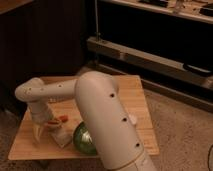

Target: Place the white sponge in the ceramic bowl

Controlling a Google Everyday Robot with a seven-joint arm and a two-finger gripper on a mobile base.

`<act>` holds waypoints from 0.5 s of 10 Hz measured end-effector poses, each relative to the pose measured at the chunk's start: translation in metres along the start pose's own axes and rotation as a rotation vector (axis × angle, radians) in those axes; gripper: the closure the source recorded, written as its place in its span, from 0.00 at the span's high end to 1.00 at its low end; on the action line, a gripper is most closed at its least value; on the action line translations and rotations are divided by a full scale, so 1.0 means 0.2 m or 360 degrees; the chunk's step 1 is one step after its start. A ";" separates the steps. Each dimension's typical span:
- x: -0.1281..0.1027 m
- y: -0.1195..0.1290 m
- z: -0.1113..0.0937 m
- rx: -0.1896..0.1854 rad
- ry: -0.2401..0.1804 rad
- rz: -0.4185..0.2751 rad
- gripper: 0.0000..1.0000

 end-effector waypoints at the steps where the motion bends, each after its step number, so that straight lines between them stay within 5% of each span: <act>1: 0.00 0.00 0.00 -0.0018 0.0002 -0.0027 0.80; 5: -0.04 -0.02 0.05 -0.0162 -0.0085 -0.0006 0.80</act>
